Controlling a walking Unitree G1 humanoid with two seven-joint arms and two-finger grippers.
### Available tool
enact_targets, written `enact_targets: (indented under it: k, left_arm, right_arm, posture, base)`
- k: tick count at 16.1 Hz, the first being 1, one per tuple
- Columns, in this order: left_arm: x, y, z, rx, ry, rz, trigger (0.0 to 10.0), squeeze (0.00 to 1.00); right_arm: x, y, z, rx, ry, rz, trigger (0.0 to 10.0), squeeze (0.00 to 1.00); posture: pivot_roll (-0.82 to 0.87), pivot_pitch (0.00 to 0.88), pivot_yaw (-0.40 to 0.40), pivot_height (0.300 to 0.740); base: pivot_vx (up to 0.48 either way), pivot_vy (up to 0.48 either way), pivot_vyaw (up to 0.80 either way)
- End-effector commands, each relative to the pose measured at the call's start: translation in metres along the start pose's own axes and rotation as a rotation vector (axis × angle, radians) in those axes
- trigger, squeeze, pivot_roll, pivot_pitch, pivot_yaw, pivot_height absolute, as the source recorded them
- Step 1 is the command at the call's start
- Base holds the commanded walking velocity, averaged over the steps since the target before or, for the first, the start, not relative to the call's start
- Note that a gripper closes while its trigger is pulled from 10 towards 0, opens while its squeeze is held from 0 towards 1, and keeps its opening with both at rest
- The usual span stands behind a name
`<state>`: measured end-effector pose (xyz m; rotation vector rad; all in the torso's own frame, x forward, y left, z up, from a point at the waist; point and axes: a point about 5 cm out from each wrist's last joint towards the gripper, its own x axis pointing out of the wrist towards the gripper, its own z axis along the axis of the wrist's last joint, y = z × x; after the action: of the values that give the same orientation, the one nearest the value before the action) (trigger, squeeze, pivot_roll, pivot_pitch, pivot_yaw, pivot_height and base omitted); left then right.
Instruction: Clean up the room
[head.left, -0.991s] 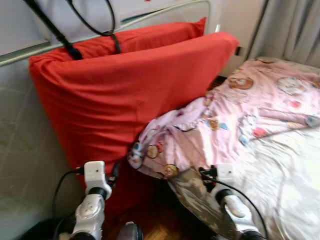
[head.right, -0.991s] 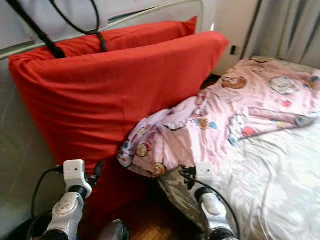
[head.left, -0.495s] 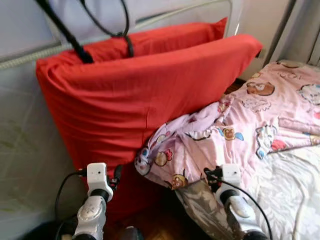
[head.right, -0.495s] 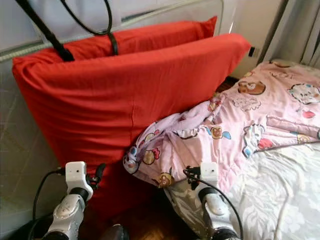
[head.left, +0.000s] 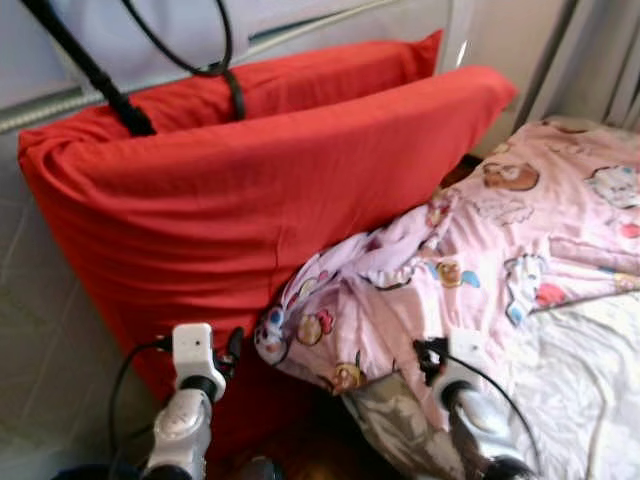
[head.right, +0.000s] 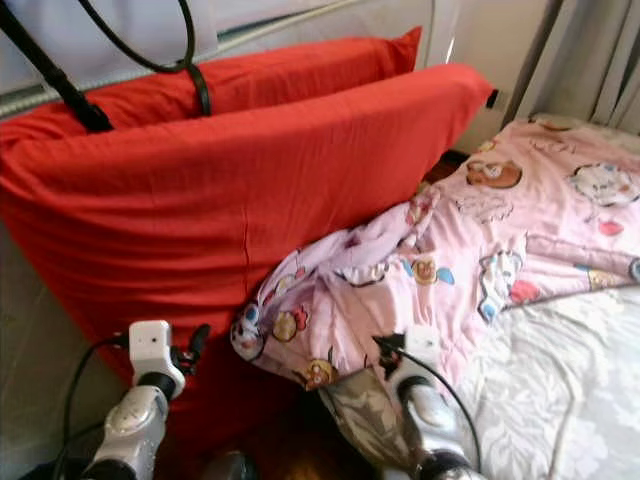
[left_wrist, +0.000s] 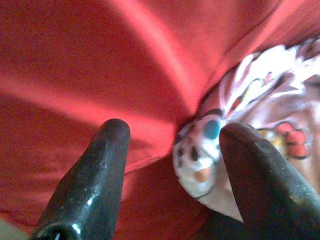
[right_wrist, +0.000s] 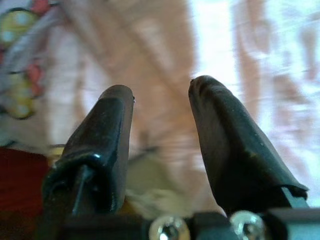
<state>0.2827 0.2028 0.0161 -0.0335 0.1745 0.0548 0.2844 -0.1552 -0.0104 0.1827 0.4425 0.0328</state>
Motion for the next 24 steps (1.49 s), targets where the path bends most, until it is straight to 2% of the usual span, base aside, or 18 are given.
enact_targets:
  k: [1, 2, 4, 5, 6, 8, 13, 14, 15, 24]
  left_arm:
    - [0.0, 0.001, 0.0, -0.015, -0.003, 0.012, 10.0, 0.0]
    - [0.002, -0.001, 0.004, -0.012, -0.016, 0.001, 10.0, 0.0]
    - [0.004, 0.0, 0.009, -0.007, -0.032, -0.012, 10.0, 0.0]
    - [0.005, 0.0, 0.012, -0.006, -0.041, -0.016, 10.0, 0.0]
    - [0.005, -0.001, 0.013, -0.003, -0.047, -0.021, 10.0, 0.0]
    - [0.005, -0.002, 0.014, 0.004, -0.054, -0.033, 10.0, 0.0]
    - [-0.006, -0.001, 0.007, -0.001, -0.058, -0.022, 10.0, 0.0]
    - [-0.008, -0.001, 0.005, -0.002, -0.056, -0.021, 10.0, 0.0]
    - [-0.011, -0.001, 0.003, -0.004, -0.056, -0.02, 10.0, 0.0]
    - [-0.03, 0.002, 0.004, -0.007, -0.073, -0.012, 10.0, 0.0]
  right_arm:
    - [-0.001, -0.007, -0.002, 0.019, 0.022, -0.033, 10.0, 0.0]
    - [-0.001, -0.01, -0.004, 0.059, 0.056, -0.069, 10.0, 0.0]
    - [0.001, -0.013, -0.004, 0.069, 0.091, -0.098, 10.0, 0.0]
    - [0.001, -0.015, -0.003, 0.048, 0.111, -0.118, 10.0, 0.3]
    - [0.003, -0.015, 0.0, 0.054, 0.105, -0.125, 10.0, 1.0]
    - [0.005, -0.014, 0.004, 0.062, 0.105, -0.135, 10.0, 1.0]
    - [-0.003, -0.021, -0.013, 0.052, 0.149, -0.18, 10.0, 1.0]
    - [-0.004, -0.021, -0.015, 0.048, 0.157, -0.182, 10.0, 0.67]
    - [-0.005, -0.021, -0.017, 0.03, 0.171, -0.184, 10.0, 0.0]
    - [-0.001, -0.015, -0.011, 0.02, 0.16, -0.187, 10.0, 0.0]
  posture:
    - [-0.06, 0.043, 0.055, 0.63]
    - [-0.05, 0.056, 0.058, 0.63]
    - [-0.05, 0.076, 0.071, 0.63]
    - [-0.05, 0.08, 0.074, 0.63]
    - [-0.06, 0.097, 0.082, 0.63]
    - [-0.05, 0.115, 0.08, 0.63]
    - [-0.02, 0.178, 0.066, 0.63]
    - [-0.02, 0.187, 0.064, 0.63]
    - [-0.01, 0.2, 0.06, 0.63]
    - [0.04, 0.278, 0.056, 0.63]
  base:
    - [0.0, 0.0, 0.0]
    - [0.0, 0.0, 0.0]
    - [0.0, 0.0, 0.0]
    - [0.0, 0.0, 0.0]
    - [0.0, 0.0, 0.0]
    - [0.0, 0.0, 0.0]
    - [0.0, 0.0, 0.0]
    - [0.0, 0.0, 0.0]
    - [0.0, 0.0, 0.0]
    - [0.0, 0.0, 0.0]
